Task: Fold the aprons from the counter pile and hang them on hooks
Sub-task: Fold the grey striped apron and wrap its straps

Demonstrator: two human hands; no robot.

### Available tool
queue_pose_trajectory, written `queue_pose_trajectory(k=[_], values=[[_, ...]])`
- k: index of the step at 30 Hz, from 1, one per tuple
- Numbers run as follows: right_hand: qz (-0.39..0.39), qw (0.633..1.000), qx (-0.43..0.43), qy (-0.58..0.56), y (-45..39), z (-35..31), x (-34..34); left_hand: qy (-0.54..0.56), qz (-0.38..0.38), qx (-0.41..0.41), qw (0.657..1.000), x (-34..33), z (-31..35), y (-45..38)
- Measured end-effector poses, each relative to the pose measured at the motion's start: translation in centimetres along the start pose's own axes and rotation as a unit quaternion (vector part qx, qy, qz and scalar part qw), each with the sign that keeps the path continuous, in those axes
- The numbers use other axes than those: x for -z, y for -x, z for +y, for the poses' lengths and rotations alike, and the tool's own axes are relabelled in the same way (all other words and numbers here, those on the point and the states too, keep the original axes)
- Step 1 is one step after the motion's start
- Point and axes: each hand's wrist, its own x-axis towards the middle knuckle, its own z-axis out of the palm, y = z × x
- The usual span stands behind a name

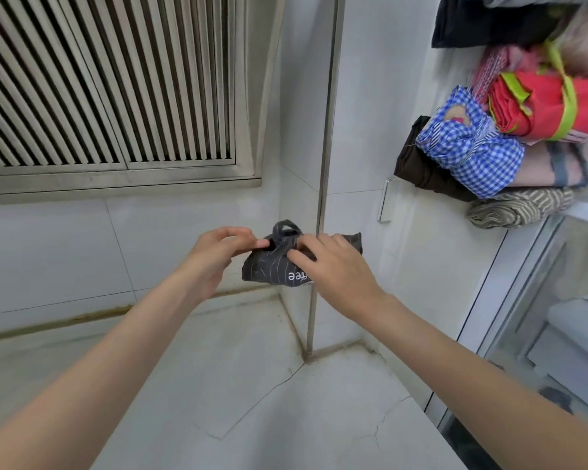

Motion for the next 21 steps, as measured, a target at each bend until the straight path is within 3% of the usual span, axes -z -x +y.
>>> queue_pose_trajectory(k=[2, 4, 6, 8, 10, 12, 14, 16, 17, 18, 21], values=[[0.068, 0.997, -0.005, 0.035, 0.6, 0.3, -0.3, -0.012, 0.071, -0.012, 0.997, 0.2, 0.1, -0.3], [0.118, 0.991, 0.015, 0.053, 0.7, 0.1, 0.1, 0.025, 0.073, 0.059, 0.995, 0.2, 0.6, -0.5], [0.158, 0.985, 0.032, 0.061, 0.4, 0.3, 0.4, 0.093, -0.060, 0.186, 0.976, -0.3, 1.1, -0.1], [0.174, 0.982, 0.049, 0.056, 0.2, 0.7, 0.5, 0.114, -0.147, 0.199, 0.962, -0.6, 0.8, 0.1], [0.098, 0.991, 0.077, 0.038, 0.3, 1.4, 0.6, 0.112, -0.117, 0.157, 0.974, -0.8, 0.4, -0.1], [-0.058, 0.994, 0.091, -0.030, 0.2, 2.3, 1.1, 0.080, -0.060, 0.085, 0.991, -0.6, 0.1, -0.5], [-0.171, 0.965, -0.012, -0.197, -0.4, 2.7, 2.7, 0.001, -0.025, -0.013, 1.000, 0.1, 0.1, -1.0], [-0.077, 0.906, -0.183, -0.374, -2.3, 2.8, 4.4, -0.059, -0.033, -0.087, 0.994, 0.5, 0.3, -1.1], [-0.032, 0.880, -0.247, -0.405, -3.5, 2.9, 5.0, -0.076, -0.048, -0.113, 0.989, 0.4, 0.6, -1.0], [-0.025, 0.874, -0.276, -0.398, -4.8, 2.8, 5.3, -0.090, -0.066, -0.138, 0.984, 0.0, 1.0, -0.9], [-0.100, 0.898, -0.284, -0.322, -8.0, 1.7, 6.1, -0.123, -0.103, -0.190, 0.969, -1.3, 2.4, -0.8]])
